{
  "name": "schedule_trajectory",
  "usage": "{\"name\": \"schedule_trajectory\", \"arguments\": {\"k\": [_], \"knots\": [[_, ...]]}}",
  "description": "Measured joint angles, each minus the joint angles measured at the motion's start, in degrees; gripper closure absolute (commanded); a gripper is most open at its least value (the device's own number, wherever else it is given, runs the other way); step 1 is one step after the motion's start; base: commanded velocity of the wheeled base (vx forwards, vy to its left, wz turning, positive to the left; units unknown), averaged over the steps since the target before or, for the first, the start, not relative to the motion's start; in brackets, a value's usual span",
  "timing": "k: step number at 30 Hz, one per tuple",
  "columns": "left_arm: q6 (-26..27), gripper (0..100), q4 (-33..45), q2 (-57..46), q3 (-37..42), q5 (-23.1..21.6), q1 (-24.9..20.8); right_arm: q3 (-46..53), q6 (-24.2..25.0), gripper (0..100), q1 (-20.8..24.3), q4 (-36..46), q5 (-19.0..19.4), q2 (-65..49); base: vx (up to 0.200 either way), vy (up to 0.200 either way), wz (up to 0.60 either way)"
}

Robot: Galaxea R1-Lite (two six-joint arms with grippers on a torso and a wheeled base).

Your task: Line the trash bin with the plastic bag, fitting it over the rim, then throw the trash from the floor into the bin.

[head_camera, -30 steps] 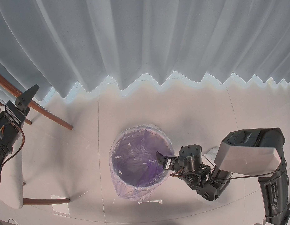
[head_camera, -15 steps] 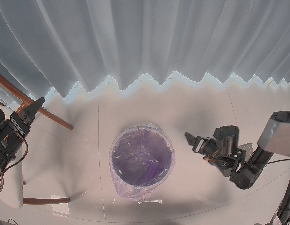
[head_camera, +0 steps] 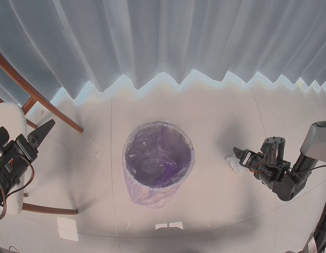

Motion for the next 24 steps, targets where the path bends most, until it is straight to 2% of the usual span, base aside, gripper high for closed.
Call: {"name": "schedule_trajectory", "arguments": {"k": [7,12,19,24], "knots": [[4.57,0,-0.09,0.11,0.79,0.27,0.00,-5.99,-2.57,0,-1.22,4.95,0.72,4.99,0.000,0.000,0.00],[5.00,0,-0.07,0.09,1.40,0.38,0.05,-8.29,-4.94,0,-3.12,7.19,2.38,8.46,0.000,0.000,0.00],[5.17,0,-0.09,-0.32,4.50,0.27,-0.09,-13.46,-9.64,0,-6.12,7.31,2.95,14.65,0.000,0.000,0.00],[5.14,0,-0.11,-0.51,5.35,0.18,-0.02,-18.82,-10.90,0,-7.52,8.40,3.12,18.58,0.000,0.000,0.00]]}}
